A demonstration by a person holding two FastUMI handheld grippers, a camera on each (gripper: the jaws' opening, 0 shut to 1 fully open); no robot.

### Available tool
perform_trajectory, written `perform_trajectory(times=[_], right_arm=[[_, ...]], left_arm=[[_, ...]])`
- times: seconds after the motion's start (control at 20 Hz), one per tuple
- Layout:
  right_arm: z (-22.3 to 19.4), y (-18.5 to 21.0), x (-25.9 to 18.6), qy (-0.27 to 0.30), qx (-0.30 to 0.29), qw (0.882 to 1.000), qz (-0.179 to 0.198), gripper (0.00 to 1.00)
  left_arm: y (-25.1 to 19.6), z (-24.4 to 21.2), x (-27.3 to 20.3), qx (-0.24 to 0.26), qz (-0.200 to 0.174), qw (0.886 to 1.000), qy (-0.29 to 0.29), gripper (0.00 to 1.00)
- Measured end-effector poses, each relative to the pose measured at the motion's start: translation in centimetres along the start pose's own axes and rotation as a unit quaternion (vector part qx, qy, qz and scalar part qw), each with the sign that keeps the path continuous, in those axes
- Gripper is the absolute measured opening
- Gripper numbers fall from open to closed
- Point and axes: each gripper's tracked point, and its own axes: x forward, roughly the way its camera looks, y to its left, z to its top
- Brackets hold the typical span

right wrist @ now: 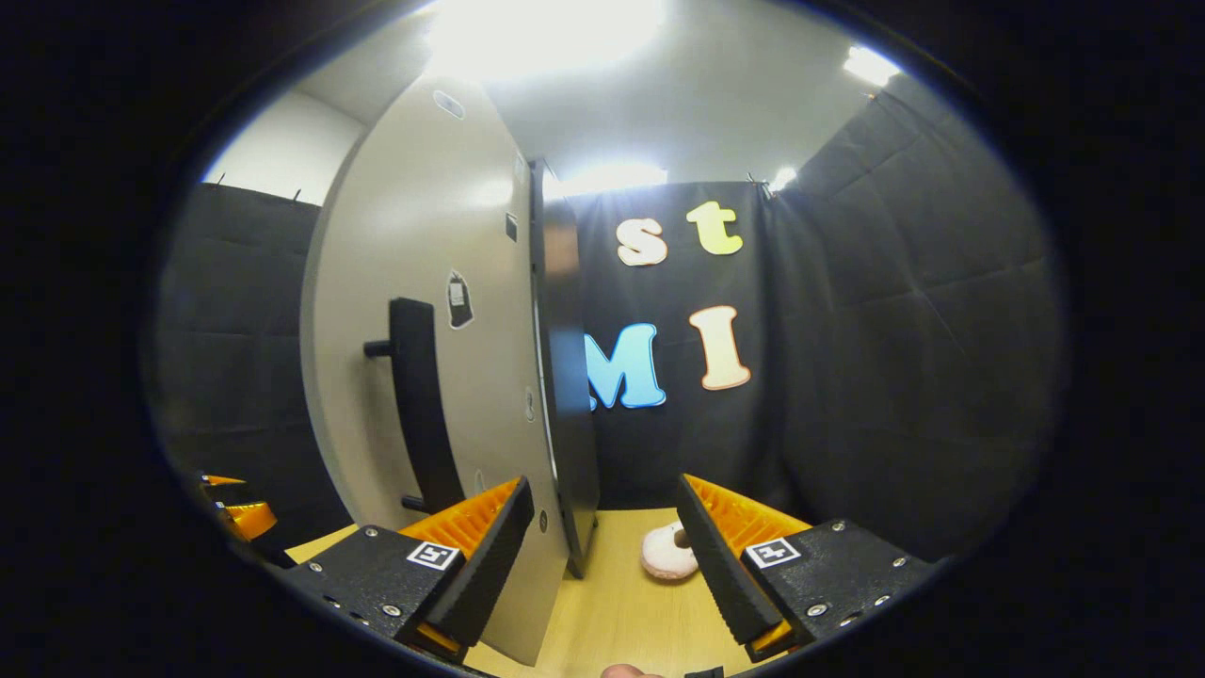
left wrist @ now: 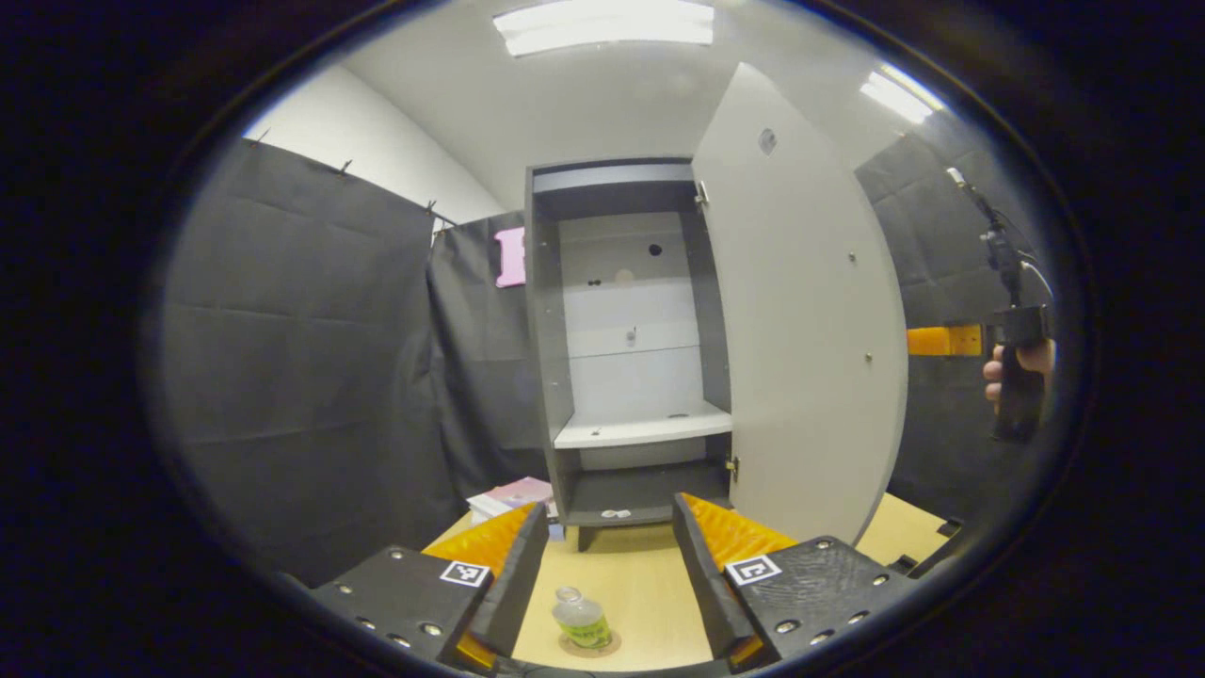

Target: Open the cabinet door with the right hand, grasp the bottle in the cabinet with the left hand and place it on the coaster, then close the cabinet door with the right hand.

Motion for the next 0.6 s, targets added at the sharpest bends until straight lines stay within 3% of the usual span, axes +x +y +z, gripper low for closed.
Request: perform_trajectory(times=[0.2,0.3,0.55,0.6], right_arm=[[0.4,0.9,-0.3,-0.017,-0.002,1.0,-0.023,0.92],[0.2,1.8,-0.2,-0.017,0.006,0.999,-0.026,0.91],[0.1,3.7,0.0,-0.026,0.003,0.999,-0.04,0.91],[0.1,4.0,0.3,-0.027,0.008,0.999,-0.042,0.91]], left_arm=[[2.6,1.8,0.2,-0.022,0.0,0.999,-0.029,0.71],[4.0,2.0,0.5,-0.02,-0.005,0.999,-0.036,0.85],[8.0,2.2,2.3,-0.027,-0.002,0.999,-0.039,0.85],[8.8,2.1,2.7,-0.027,-0.001,0.999,-0.037,0.81]])
